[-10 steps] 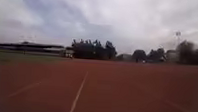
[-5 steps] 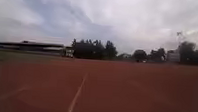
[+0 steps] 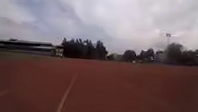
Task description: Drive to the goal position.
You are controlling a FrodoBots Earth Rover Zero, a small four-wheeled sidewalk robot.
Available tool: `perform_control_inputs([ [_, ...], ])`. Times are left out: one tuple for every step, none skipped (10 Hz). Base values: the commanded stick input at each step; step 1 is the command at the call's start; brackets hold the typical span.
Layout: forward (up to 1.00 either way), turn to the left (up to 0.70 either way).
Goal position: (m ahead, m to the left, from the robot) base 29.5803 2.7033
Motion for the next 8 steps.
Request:
perform_control_inputs([
  [0.7, 0.0],
  [0.7, 0.0],
  [0.7, 0.0],
  [0.7, 0.0],
  [0.7, 0.0],
  [0.7, 0.0],
  [0.7, 0.0],
  [0.7, 0.0],
])
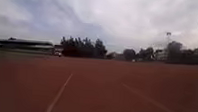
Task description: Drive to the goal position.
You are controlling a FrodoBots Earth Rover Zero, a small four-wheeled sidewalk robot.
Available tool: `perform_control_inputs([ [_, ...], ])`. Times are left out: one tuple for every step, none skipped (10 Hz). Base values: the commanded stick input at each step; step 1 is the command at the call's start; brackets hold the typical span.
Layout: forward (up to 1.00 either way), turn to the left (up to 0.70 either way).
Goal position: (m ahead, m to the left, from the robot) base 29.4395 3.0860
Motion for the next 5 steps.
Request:
perform_control_inputs([
  [0.7, 0.0],
  [0.7, 0.0],
  [0.7, 0.0],
  [0.7, 0.0],
  [0.7, 0.0],
])
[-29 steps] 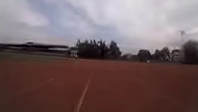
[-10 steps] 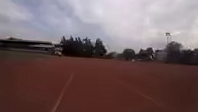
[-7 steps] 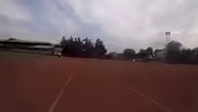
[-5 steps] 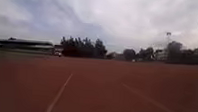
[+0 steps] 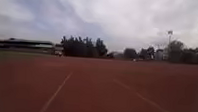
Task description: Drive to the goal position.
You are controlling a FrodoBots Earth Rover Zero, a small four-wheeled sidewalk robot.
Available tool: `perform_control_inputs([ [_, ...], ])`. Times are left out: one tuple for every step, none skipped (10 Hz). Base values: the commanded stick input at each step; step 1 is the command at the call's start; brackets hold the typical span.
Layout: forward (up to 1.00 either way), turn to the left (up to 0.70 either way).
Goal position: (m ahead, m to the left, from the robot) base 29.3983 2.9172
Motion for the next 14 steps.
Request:
perform_control_inputs([
  [0.7, 0.0],
  [0.7, 0.0],
  [0.7, 0.0],
  [0.7, 0.0],
  [0.7, 0.0],
  [0.7, 0.0],
  [0.7, 0.0],
  [0.7, 0.35],
  [0.7, 0.35],
  [0.7, 0.35],
  [0.7, 0.0],
  [0.7, 0.0],
  [0.7, 0.0],
  [0.7, 0.0],
])
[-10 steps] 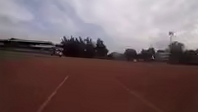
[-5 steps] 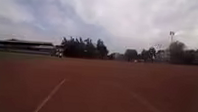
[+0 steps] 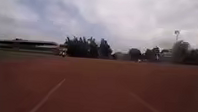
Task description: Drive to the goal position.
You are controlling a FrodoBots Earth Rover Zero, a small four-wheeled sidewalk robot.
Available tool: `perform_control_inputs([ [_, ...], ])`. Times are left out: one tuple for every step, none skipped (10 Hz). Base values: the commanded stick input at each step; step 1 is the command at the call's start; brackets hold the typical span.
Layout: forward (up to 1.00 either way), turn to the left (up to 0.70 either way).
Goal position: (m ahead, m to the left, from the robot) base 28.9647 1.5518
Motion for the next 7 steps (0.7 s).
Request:
perform_control_inputs([
  [0.7, 0.0],
  [0.7, 0.0],
  [0.7, 0.0],
  [0.7, 0.0],
  [0.7, 0.0],
  [0.7, 0.0],
  [0.7, 0.0],
])
